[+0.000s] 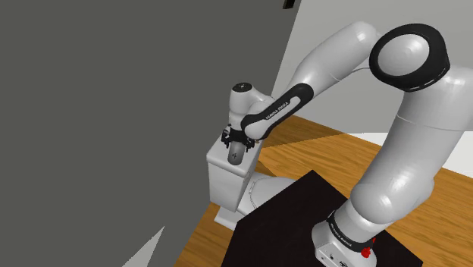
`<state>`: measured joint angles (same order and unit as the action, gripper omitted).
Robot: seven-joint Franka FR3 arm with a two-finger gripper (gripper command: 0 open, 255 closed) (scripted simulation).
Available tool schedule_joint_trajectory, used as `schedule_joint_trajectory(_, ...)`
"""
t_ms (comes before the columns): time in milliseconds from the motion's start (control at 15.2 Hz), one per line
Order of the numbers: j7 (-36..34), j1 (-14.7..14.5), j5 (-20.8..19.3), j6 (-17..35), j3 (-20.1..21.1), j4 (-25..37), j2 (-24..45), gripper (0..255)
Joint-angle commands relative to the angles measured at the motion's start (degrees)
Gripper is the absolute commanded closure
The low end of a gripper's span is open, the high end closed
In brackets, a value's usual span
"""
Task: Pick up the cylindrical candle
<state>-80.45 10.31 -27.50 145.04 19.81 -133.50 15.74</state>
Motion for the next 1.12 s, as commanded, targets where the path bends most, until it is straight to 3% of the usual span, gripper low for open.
schedule_joint_trajectory(0,-0.1,0.0,-0.2,0.2,-0.1,0.0,0.2,255)
schedule_joint_trajectory(594,-0.3,-0.1,-0.3,0.2,-0.1,0.0,0.3,255)
schedule_joint_trajectory(1056,3.8,1.1,4.6,-3.7,1.8,-0.2,-4.8,255)
